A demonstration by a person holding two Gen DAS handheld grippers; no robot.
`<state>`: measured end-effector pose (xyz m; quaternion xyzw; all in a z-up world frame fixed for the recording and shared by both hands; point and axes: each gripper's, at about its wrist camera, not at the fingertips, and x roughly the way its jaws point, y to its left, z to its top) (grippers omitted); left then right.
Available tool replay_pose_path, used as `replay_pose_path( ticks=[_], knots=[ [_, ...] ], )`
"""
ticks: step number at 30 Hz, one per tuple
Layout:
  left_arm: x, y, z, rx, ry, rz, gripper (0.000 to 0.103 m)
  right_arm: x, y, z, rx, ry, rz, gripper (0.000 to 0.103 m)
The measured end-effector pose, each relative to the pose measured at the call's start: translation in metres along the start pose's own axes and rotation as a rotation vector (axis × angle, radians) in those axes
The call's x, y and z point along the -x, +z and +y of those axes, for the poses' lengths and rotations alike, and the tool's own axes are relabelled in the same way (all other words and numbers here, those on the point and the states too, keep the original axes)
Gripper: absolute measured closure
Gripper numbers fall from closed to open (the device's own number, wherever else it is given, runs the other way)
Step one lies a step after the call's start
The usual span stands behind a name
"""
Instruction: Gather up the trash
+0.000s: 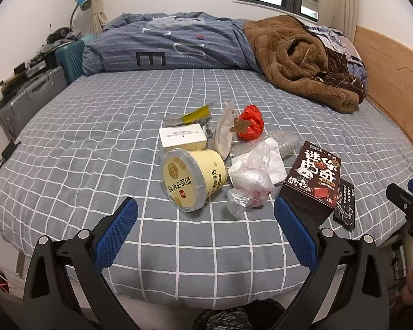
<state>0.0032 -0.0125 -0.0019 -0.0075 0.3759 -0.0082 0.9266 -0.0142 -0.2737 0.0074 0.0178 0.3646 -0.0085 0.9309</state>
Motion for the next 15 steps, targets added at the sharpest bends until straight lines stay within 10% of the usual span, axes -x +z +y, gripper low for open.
replay_pose_path(
  ticks=[15],
  knots=[
    [0.0003,-0.0001,0.0018,-0.005,0.002,-0.001,0.006,-0.0004,0.0008,-0.0005,-0.003,-0.002,-0.003,0.007]
  ],
)
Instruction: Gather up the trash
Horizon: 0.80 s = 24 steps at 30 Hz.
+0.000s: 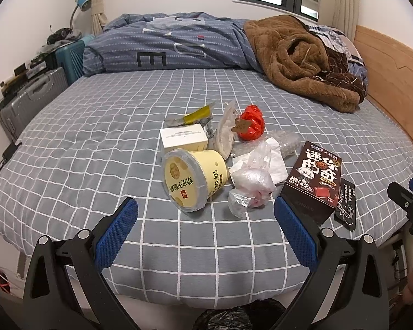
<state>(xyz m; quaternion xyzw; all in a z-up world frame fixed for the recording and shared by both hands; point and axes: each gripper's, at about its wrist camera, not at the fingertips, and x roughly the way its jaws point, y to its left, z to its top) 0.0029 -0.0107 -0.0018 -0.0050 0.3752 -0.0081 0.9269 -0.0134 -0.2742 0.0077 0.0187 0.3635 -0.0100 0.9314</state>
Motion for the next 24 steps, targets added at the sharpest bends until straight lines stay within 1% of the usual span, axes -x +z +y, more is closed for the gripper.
replay_pose_path(
  ticks=[4,24],
  knots=[
    [-0.0006,0.0009,-0.0003,0.004,-0.006,0.005,0.006,0.0003,-0.0003,0.0,-0.001,0.001,0.0,0.007],
    [-0.001,0.0016,-0.0014,-0.006,0.009,0.005,0.006,0.0006,-0.0008,0.0017,0.004,-0.001,0.0,0.007]
  ],
)
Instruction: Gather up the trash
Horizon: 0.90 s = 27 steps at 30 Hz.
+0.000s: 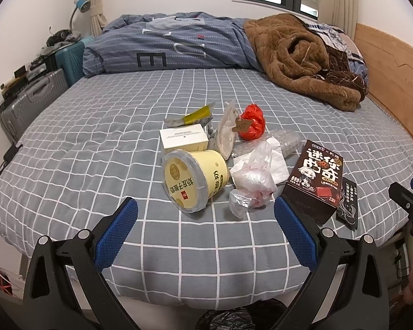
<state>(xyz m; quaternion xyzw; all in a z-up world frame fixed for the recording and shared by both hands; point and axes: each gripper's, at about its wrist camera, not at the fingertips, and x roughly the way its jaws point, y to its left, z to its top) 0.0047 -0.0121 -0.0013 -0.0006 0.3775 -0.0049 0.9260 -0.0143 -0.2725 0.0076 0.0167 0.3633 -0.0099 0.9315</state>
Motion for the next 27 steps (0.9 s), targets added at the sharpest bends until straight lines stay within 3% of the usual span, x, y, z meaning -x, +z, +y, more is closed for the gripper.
replay_pose_path(
  ticks=[18,27],
  knots=[
    [-0.013,0.007,0.004,-0.008,0.021,0.013,0.006,-0.007,0.01,0.007,0.027,-0.002,0.003,0.007],
    [-0.053,0.026,0.025,0.03,0.027,0.07,0.006,-0.059,0.019,-0.023,-0.016,-0.064,0.131,0.007]
  ],
)
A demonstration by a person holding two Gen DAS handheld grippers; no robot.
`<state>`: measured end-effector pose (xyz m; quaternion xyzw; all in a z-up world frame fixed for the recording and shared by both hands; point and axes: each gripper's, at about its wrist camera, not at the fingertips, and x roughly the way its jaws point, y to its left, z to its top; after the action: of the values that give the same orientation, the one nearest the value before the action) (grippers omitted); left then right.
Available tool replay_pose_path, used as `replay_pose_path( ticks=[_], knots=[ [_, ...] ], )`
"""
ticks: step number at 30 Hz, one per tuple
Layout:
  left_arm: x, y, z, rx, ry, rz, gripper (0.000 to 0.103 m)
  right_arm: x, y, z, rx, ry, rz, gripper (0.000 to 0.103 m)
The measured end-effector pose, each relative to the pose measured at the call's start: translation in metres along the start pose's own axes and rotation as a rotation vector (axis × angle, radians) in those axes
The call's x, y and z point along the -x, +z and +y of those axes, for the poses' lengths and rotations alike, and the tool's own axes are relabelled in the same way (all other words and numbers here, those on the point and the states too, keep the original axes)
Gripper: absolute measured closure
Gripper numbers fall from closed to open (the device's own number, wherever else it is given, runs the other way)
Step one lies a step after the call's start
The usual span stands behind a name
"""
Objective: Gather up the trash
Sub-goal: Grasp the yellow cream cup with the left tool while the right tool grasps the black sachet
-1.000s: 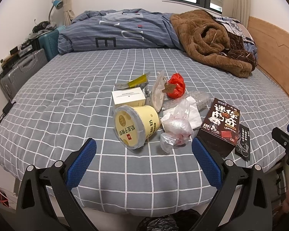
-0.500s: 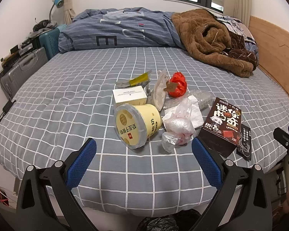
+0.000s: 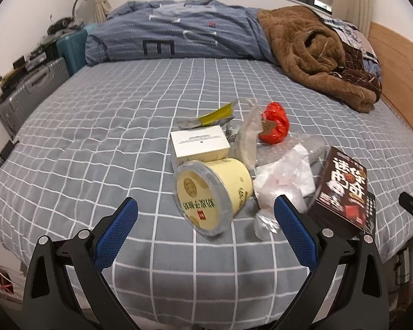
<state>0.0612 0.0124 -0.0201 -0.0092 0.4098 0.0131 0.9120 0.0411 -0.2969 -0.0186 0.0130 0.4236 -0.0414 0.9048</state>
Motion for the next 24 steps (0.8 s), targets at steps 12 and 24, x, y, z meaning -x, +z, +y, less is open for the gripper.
replay_pose_path(
  ticks=[12,24],
  knots=[
    [-0.052,0.013,0.005,-0.002,0.022,0.074,0.007,-0.061,-0.01,-0.011,-0.05,0.03,0.191,0.013],
    [-0.067,0.017,0.005,0.025,-0.033,0.119,0.022,-0.093,-0.017,-0.015,-0.129,0.087,0.301,0.021]
  ],
)
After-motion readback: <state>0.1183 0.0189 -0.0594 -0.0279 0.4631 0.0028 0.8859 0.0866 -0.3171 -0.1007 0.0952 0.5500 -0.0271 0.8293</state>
